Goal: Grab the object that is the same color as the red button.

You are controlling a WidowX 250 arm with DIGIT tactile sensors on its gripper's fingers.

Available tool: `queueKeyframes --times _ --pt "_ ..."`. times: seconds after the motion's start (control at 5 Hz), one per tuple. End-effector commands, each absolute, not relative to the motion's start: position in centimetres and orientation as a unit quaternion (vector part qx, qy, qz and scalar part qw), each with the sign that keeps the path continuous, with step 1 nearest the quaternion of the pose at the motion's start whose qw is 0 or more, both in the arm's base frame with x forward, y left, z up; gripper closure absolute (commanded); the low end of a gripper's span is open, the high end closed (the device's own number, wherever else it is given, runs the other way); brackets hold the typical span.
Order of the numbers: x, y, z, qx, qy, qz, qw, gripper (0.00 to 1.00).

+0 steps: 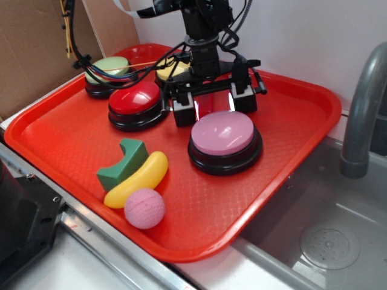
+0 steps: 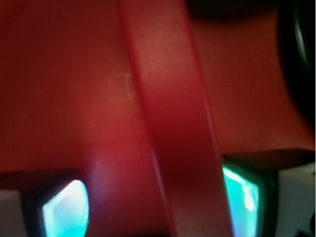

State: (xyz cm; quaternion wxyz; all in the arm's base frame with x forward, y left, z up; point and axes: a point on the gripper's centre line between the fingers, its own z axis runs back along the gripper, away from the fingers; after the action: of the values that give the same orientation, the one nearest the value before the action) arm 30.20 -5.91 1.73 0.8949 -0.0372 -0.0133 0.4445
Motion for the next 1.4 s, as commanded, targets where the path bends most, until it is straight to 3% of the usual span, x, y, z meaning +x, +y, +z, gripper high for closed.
queueKeyframes --times 0.0,0.2,0.4,0.6,0.8,1.2 --pt "31.3 -5.7 3.4 -0.067 -0.049 0.349 0.933 1.0" --pt "31.8 -6.1 3.8 -0.041 -0.046 0.298 0.953 1.0" --pt "32.1 -6.4 5.3 -0.036 -0.018 0.208 0.977 1.0" --pt "30.7 -6.3 8.1 -0.036 -0.017 0.119 0.992 1.0" --pt "27.9 -4.7 10.2 -0.048 0.006 0.02 0.999 1.0" --pt "22.0 -0.7 10.1 -0.056 0.017 -0.007 0.998 1.0"
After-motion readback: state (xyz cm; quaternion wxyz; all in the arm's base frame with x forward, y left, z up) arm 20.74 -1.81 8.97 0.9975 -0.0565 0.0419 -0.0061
